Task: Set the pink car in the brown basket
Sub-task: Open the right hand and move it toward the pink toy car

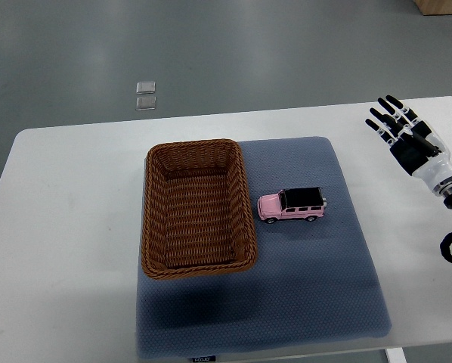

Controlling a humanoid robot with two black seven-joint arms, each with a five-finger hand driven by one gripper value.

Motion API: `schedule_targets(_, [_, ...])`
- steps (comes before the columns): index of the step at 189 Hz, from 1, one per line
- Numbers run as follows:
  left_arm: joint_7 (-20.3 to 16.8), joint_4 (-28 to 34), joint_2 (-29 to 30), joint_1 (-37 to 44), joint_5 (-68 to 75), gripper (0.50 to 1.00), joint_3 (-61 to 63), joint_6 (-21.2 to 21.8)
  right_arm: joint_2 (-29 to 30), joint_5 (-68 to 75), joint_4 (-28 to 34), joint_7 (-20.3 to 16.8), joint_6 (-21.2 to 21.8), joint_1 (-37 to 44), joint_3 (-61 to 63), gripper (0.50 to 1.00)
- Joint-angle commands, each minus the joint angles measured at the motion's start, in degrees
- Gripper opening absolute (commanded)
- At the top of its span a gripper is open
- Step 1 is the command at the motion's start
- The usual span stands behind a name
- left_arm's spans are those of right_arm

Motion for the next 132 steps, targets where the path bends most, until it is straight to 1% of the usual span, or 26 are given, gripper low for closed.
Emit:
schedule_targets(1, [0.11,-0.07,0.00,0.00,-0.01,1.000,0.05,0.01,0.23,0.61,0.47,0.03,0.00,-0.32,0.00,0.876])
schedule_targets(132, [0.37,-0.24,0.00,0.09,-0.01,1.000,-0.04,0.01,0.40,0.87,1.70,-0.06,0.00,-0.75,0.00,0.879])
